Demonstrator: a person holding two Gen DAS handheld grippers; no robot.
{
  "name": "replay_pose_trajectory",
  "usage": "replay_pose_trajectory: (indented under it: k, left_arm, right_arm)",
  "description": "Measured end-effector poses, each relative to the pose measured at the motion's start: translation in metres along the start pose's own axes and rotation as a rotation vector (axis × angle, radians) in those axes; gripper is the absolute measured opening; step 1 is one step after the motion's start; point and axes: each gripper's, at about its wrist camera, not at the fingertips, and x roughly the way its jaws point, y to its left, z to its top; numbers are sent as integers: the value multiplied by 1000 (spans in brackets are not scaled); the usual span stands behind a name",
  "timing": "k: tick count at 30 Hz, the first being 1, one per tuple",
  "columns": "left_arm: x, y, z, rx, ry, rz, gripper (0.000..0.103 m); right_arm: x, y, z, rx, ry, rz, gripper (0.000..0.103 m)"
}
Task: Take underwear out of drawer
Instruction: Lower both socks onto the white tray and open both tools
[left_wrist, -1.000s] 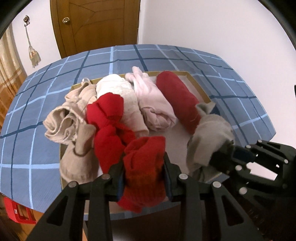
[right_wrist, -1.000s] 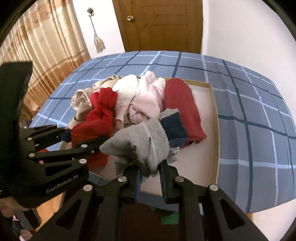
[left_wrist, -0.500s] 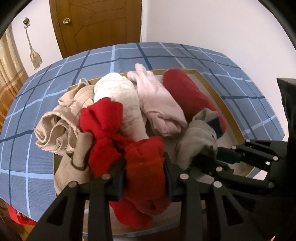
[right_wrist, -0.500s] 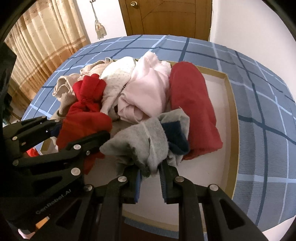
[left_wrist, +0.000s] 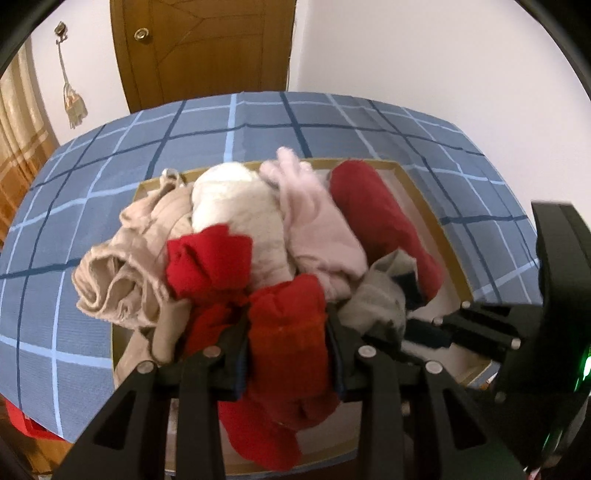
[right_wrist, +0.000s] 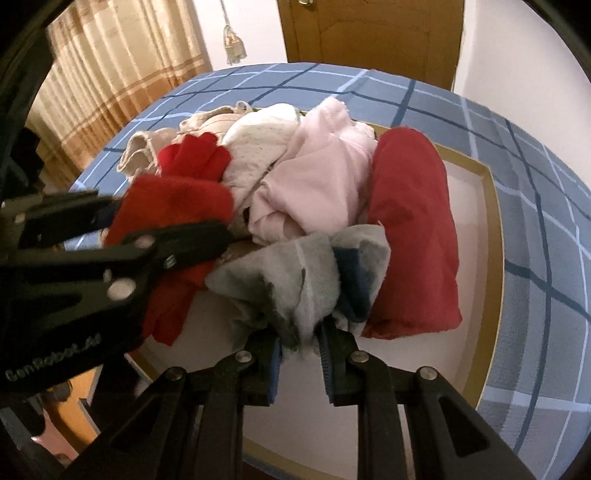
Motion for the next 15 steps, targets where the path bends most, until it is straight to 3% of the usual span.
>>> replay_pose_trajectory:
  k: [4, 8, 15]
  left_arm:
    - [-4, -4, 6, -5, -10, -15, 33]
    - [5, -11, -8, -25, 46, -34, 33]
    - [24, -20, -24, 12, 83, 36, 35]
  right_arm:
    - [-20, -2, -11, 19, -29, 22, 24]
    - [-43, -14, -27, 94, -67, 46, 27]
    - [-46, -21, -44, 161, -61, 49, 27]
